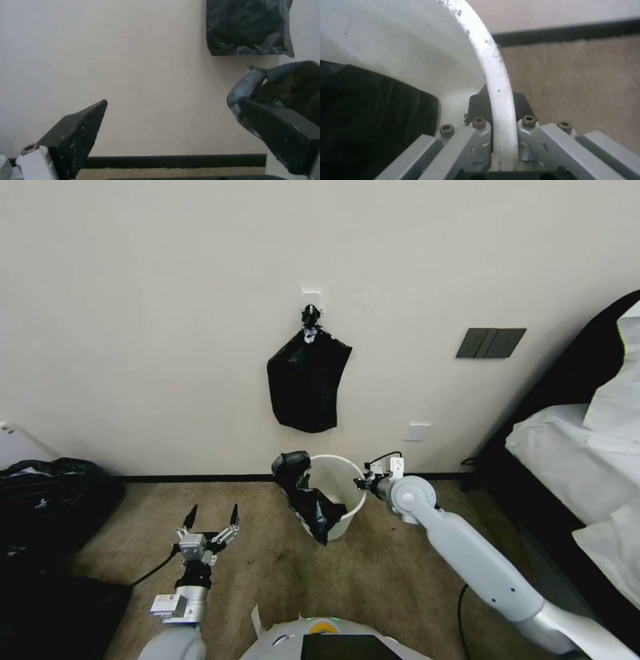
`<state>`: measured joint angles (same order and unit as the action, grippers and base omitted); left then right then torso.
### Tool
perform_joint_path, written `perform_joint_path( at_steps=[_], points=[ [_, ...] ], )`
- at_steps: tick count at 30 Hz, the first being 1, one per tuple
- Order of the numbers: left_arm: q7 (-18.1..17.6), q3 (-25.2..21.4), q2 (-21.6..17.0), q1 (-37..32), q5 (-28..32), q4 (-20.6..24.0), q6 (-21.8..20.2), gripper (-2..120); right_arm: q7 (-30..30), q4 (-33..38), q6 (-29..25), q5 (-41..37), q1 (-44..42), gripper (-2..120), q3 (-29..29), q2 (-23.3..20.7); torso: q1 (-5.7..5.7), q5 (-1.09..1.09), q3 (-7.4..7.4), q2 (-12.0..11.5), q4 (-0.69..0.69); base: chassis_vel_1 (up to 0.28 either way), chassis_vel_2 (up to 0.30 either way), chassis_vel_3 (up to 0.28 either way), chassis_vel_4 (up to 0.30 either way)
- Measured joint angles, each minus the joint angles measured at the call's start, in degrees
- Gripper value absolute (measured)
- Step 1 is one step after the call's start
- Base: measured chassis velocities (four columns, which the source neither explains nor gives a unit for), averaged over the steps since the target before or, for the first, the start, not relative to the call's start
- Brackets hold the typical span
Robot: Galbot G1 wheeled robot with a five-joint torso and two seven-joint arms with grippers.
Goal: Place a trash bag onto the trash bin.
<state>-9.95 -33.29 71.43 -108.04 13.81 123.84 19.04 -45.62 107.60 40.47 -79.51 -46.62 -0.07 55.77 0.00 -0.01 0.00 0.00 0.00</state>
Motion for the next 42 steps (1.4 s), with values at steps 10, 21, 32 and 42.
perform_joint_path(
  at_steps=[10, 21, 32, 42],
  points=[
    [-0.1, 0.3, 0.1, 0.0, 0.0, 0.1, 0.0, 100, -7.0, 3.7, -3.5, 2.6, -8.0, 2, 1.4, 6.7, 0.0, 0.01, 0.0, 0.0, 0.0, 0.0, 0.0, 0.0, 0.0],
    [-0.2, 0.3, 0.6, -0.4, 0.0, 0.5, -0.1, 100, -4.0, 2.3, -5.0, 9.3, -13.5, 2, 2.8, 12.3, 0.0, 0.01, 0.0, 0.0, 0.0, 0.0, 0.0, 0.0, 0.0],
    [-0.2, 0.7, 0.9, -0.2, 0.0, 0.2, -0.1, 100, -0.5, 1.9, -6.7, 15.5, -15.1, 4, 2.4, 12.7, 0.0, 0.01, 0.0, 0.0, 0.0, 0.0, 0.0, 0.0, 0.0],
    [-0.2, 0.8, 0.9, -0.1, 0.0, 0.0, -0.1, 100, 0.2, 1.9, -7.6, 16.5, -15.4, 5, 2.3, 12.7, 0.0, 0.01, 0.0, 0.0, 0.0, 0.0, 0.0, 0.0, 0.0]
  ],
)
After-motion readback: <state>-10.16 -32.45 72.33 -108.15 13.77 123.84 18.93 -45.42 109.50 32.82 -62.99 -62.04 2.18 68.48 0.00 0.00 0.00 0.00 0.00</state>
